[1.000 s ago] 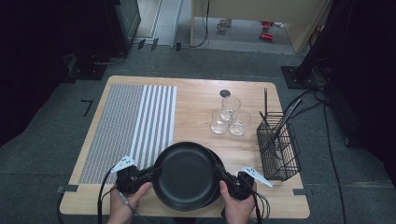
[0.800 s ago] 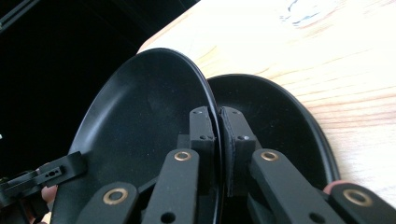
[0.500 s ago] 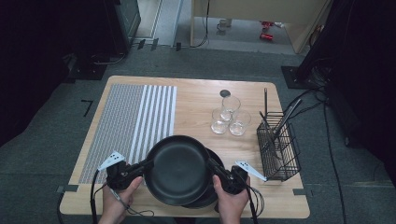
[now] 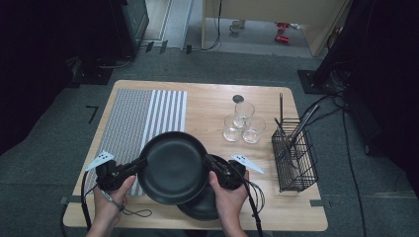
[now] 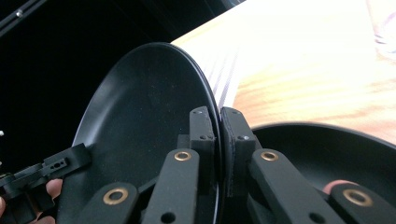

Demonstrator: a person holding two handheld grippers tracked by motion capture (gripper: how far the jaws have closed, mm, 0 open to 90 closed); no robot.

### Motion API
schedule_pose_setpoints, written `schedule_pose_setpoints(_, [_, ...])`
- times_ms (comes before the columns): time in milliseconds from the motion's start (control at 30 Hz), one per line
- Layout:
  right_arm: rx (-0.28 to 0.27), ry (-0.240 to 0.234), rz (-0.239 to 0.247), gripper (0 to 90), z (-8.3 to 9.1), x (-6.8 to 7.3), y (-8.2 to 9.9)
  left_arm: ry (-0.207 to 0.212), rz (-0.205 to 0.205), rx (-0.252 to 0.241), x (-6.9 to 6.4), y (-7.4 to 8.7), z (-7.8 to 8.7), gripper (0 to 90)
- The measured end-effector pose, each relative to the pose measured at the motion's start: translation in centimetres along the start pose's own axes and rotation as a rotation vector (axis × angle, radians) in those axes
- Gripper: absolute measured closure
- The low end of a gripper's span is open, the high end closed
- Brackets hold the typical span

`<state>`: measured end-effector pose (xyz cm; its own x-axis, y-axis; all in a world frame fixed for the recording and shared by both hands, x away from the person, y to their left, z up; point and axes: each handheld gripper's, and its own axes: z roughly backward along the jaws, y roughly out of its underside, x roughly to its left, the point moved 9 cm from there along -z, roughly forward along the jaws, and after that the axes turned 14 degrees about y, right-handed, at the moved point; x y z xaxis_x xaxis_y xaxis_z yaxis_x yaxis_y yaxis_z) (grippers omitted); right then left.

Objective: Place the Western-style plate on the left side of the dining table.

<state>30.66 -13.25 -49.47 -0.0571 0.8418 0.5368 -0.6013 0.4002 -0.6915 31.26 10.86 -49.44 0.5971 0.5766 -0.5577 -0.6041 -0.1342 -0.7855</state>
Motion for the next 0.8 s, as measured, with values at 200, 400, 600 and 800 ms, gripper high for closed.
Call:
schedule_pose_setpoints(200, [0.032, -0.016, 0.005, 84.8, -2.1, 1.6, -0.4, -0.024, 0.011, -0.006, 2.0, -1.5, 0.7, 78.0])
schedule_pose_setpoints(400, [0.058, -0.024, 0.007, 84.7, -4.2, 2.9, -0.7, -0.047, 0.023, -0.020, 3.8, -2.7, 1.1, 78.1])
schedule_pose_setpoints(600, [0.081, -0.027, 0.014, 84.8, -6.1, 3.9, -1.2, -0.042, 0.044, -0.019, 5.5, -3.6, 1.4, 78.3])
schedule_pose_setpoints(800, [0.095, -0.026, 0.027, 84.6, -7.6, 4.8, -1.8, -0.059, 0.054, -0.038, 6.8, -4.5, 1.6, 78.4])
